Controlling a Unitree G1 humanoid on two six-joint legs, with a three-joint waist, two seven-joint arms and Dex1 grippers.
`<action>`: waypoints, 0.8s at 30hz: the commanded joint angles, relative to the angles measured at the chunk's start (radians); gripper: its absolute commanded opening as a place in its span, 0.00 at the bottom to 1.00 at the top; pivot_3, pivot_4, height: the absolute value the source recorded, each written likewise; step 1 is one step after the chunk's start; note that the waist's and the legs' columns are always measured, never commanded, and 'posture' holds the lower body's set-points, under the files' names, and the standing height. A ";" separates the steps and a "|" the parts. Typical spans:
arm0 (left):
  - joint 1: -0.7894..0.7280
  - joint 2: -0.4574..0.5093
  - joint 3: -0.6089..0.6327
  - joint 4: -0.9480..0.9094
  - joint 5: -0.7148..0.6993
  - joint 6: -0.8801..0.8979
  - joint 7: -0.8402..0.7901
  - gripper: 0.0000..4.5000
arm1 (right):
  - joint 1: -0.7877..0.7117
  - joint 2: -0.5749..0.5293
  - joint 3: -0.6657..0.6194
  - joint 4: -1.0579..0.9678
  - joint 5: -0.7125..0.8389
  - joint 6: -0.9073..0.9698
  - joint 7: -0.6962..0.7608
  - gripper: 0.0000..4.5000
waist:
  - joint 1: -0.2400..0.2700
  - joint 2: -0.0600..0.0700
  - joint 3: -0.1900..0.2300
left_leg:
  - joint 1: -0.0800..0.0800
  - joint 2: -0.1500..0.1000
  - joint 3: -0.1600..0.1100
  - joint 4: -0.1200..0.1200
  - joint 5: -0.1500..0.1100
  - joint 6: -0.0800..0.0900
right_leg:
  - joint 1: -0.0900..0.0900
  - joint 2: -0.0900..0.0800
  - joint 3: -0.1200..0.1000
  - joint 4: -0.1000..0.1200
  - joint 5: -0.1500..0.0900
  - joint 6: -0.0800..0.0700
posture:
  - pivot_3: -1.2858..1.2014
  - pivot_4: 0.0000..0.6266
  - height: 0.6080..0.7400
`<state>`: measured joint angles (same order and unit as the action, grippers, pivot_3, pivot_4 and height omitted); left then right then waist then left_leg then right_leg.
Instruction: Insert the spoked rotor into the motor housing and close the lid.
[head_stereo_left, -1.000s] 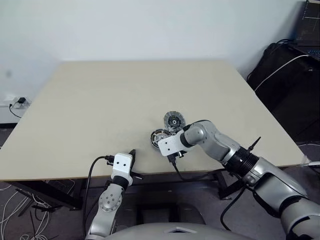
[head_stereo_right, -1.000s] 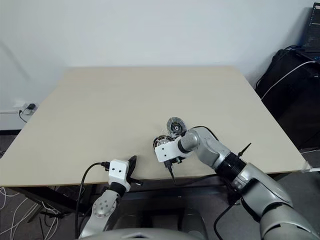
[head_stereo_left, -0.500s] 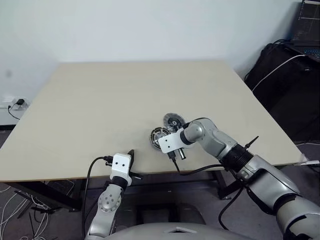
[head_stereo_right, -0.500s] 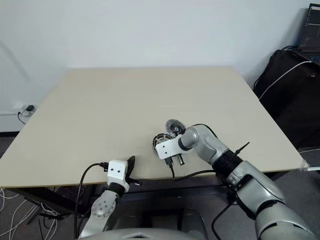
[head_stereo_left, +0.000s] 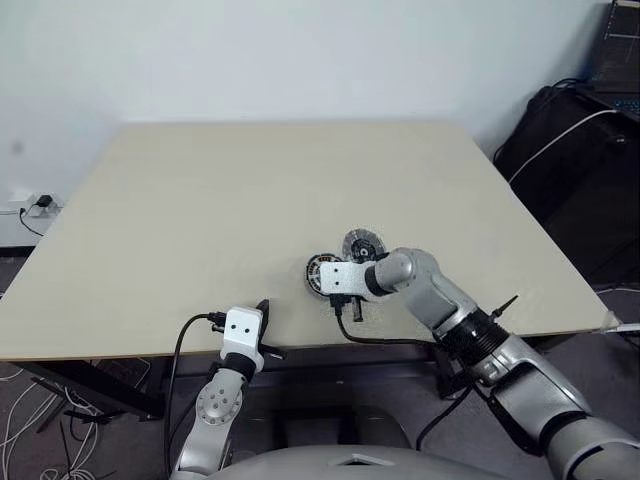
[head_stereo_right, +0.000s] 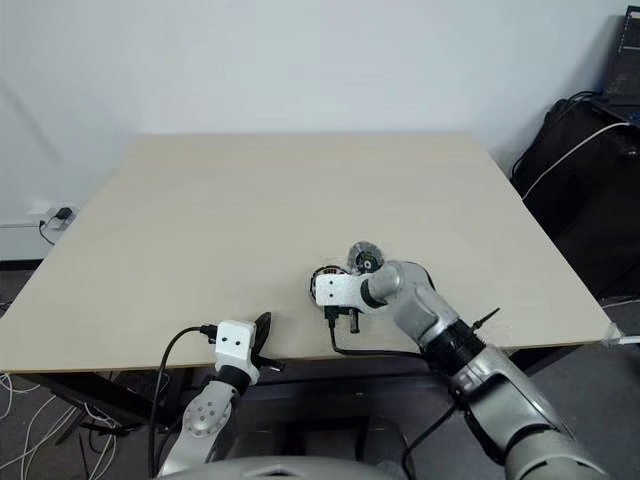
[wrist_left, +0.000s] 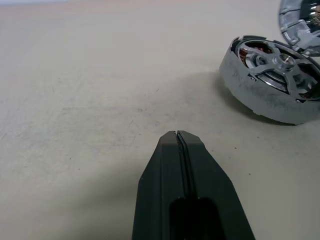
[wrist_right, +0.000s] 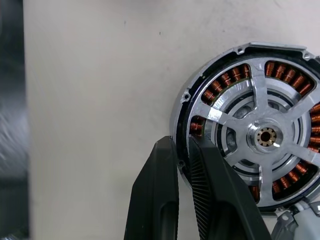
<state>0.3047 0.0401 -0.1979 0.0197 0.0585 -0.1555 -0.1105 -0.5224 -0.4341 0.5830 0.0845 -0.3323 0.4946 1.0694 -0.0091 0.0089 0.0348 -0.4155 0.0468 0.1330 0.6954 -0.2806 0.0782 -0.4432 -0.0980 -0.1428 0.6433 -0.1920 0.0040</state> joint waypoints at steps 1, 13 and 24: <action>-0.008 -0.011 -0.012 -0.021 -0.006 -0.009 -0.007 0.00 | 0.016 0.016 -0.040 -0.141 0.037 0.120 0.000 0.02 | 0.000 0.000 0.000 | 0.000 0.000 0.000 0.000 0.000 0.000 | 0.000 0.000 0.000 0.000 0.000 0.000 | 0.52 0.00 1.00; -0.012 -0.015 -0.020 -0.010 -0.005 -0.009 -0.011 0.00 | 0.000 0.147 -0.067 -0.153 0.112 0.421 -0.152 0.02 | -0.002 0.000 0.000 | 0.000 0.000 -0.001 0.000 0.000 0.000 | 0.000 0.000 -0.001 0.000 0.000 0.000 | 0.52 0.00 1.00; -0.003 -0.010 -0.012 -0.022 -0.006 -0.008 -0.013 0.00 | -0.031 0.209 -0.115 -0.223 0.275 0.382 -0.185 0.52 | -0.003 0.000 0.000 | 0.000 0.000 -0.001 0.000 0.000 0.000 | 0.000 0.000 -0.001 -0.001 0.000 0.000 | 0.52 0.00 1.00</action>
<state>0.3073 0.0351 -0.2063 0.0206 0.0582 -0.1554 -0.1201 -0.5233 -0.2481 0.5244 -0.0667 -0.1079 0.8926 0.8818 -0.0117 0.0089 0.0351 -0.4158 0.0466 0.1321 0.6955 -0.2807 0.0784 -0.4428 -0.0979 -0.1439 0.6428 -0.1920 0.0042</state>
